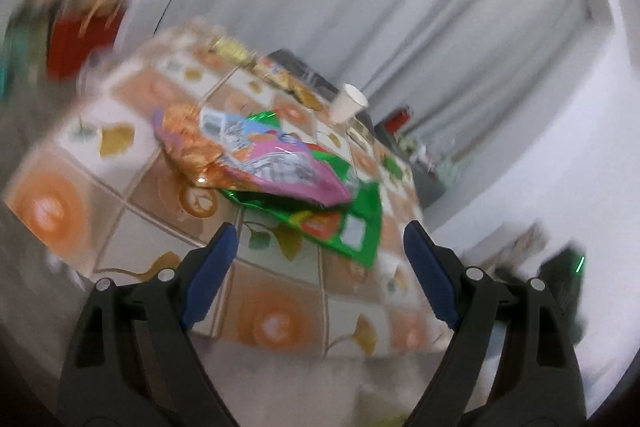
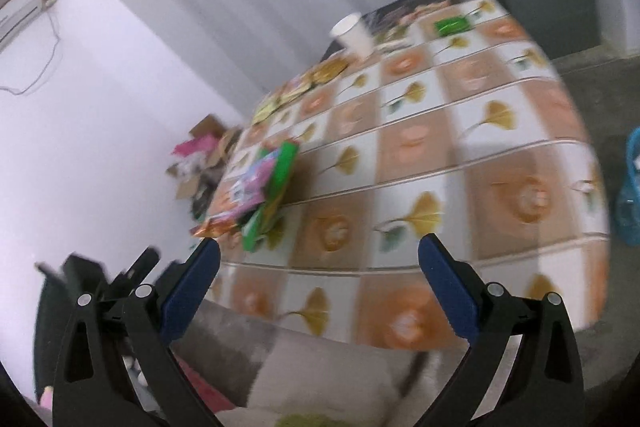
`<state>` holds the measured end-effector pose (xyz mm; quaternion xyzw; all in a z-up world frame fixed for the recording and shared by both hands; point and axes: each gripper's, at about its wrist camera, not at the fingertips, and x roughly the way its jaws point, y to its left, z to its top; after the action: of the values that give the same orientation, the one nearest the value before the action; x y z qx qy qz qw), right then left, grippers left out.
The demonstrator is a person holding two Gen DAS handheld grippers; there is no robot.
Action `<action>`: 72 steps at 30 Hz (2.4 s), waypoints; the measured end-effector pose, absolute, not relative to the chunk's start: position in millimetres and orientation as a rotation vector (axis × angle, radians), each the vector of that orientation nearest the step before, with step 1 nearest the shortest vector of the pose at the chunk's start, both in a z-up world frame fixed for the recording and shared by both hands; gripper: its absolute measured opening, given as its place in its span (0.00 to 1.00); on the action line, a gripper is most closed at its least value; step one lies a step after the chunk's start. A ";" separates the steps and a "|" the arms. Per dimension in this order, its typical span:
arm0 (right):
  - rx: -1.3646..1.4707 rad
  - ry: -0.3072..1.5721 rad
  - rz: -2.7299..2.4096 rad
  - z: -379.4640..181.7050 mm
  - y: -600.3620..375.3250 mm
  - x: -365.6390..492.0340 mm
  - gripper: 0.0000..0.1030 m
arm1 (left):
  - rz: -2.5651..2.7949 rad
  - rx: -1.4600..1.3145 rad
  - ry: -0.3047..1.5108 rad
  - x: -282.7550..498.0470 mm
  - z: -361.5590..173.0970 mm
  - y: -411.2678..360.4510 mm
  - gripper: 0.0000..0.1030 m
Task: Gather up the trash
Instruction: 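Grasp the orange chip packet with the left gripper while the right grasps the green wrapper, then carry the chip packet and green wrapper over the blue wastebasket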
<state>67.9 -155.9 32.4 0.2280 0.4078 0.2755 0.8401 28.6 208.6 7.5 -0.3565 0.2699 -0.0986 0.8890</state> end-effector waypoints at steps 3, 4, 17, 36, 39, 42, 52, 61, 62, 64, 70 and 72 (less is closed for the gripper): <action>0.486 0.899 0.608 29.8 -139.6 85.7 0.89 | -0.199 -0.942 0.590 53.5 -15.4 231.1 0.75; 0.493 0.920 0.617 26.5 -132.3 94.0 0.88 | -0.200 -0.986 0.592 58.2 -19.6 233.7 0.74; 0.645 1.116 0.671 -21.4 -81.5 154.5 0.73 | -0.078 -1.253 0.614 102.9 -58.1 257.3 0.56; 0.621 1.200 0.703 -47.6 -43.0 175.7 0.46 | 0.095 -1.088 0.650 111.0 -55.1 258.0 0.31; 0.650 1.227 0.712 -55.2 -40.6 177.2 0.37 | 0.083 -1.049 0.642 112.2 -51.2 256.1 0.31; 0.675 1.242 0.713 -59.9 -41.6 177.9 0.25 | 0.066 -1.024 0.634 113.1 -48.0 253.6 0.30; 0.785 1.226 0.682 -68.8 -76.4 170.3 0.09 | 0.010 -1.017 0.603 105.9 -39.5 247.7 0.28; 0.851 1.147 0.606 -67.6 -135.1 156.6 0.07 | -0.101 -0.984 0.553 99.0 -15.6 225.2 0.28; 0.867 1.135 0.595 -67.2 -145.0 153.5 0.06 | -0.113 -0.978 0.551 98.7 -13.0 221.7 0.28; 0.890 1.116 0.579 -65.9 -158.0 148.7 0.06 | -0.140 -0.963 0.551 97.9 -7.8 213.2 0.28; 0.971 1.054 0.551 -61.2 -200.9 125.3 0.06 | -0.219 -0.935 0.550 96.4 4.7 191.9 0.28; 0.997 1.034 0.547 -59.7 -212.9 115.2 0.06 | -0.248 -0.918 0.552 97.9 9.7 182.7 0.28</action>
<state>115.2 -212.9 -59.7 0.4508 0.4675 0.2474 0.7190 97.9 182.7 9.7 -0.4361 0.2625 -0.1180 0.8526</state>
